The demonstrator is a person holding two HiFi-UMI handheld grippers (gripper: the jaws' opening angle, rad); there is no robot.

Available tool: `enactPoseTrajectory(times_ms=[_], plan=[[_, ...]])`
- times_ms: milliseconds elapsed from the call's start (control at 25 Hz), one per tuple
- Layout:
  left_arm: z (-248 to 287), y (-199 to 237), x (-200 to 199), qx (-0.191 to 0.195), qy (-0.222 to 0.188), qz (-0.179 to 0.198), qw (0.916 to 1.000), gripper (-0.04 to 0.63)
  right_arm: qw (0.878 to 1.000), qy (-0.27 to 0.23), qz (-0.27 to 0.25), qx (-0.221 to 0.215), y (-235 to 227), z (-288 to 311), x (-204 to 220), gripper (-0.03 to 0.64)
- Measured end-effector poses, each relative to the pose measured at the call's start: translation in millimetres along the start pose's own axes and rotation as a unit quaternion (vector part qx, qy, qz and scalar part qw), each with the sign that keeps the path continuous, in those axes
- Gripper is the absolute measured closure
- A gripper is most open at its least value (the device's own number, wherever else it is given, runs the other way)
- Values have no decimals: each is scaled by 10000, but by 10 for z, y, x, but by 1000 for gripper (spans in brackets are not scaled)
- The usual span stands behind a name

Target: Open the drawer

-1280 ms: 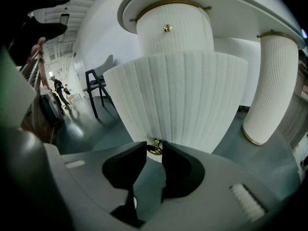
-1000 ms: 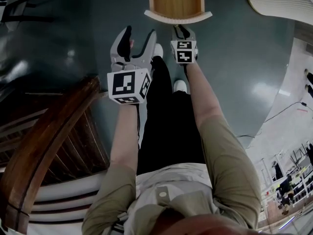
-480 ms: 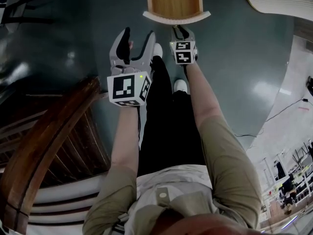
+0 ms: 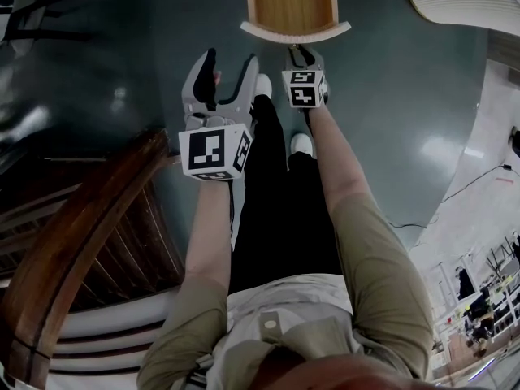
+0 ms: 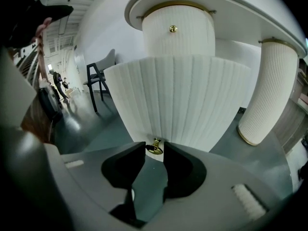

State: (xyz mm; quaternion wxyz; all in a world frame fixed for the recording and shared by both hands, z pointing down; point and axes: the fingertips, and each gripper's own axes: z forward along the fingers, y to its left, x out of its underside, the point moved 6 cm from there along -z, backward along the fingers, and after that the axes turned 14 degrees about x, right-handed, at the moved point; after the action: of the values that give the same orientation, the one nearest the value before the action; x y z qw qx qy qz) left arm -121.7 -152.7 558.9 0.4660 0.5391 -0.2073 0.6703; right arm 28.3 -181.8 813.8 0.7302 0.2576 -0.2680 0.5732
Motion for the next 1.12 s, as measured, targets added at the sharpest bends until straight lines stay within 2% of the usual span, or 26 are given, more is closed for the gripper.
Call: enactPoseTrajectory(times_ms=[120, 440, 600, 800, 1120], plan=[[-3, 6, -86, -32, 23, -15, 10000, 308, 9994, 10, 357, 6, -61, -54, -69, 402], [-177, 31, -623, -184, -18, -38, 9998, 308, 9989, 102, 450, 85, -334, -651, -268, 351], [-292, 8, -1059, -142, -42, 92, 9998, 308, 9989, 82, 37, 460, -595, -1071, -636, 378], [-536, -86, -1655, -61, -54, 146, 9999, 308, 9956, -403, -266, 802, -964, -1777, -1437, 387], [-920, -217, -2876, -67, -551, 471, 9973, 308, 9763, -1860, -130, 1101, -1468, -3112, -3091, 387]])
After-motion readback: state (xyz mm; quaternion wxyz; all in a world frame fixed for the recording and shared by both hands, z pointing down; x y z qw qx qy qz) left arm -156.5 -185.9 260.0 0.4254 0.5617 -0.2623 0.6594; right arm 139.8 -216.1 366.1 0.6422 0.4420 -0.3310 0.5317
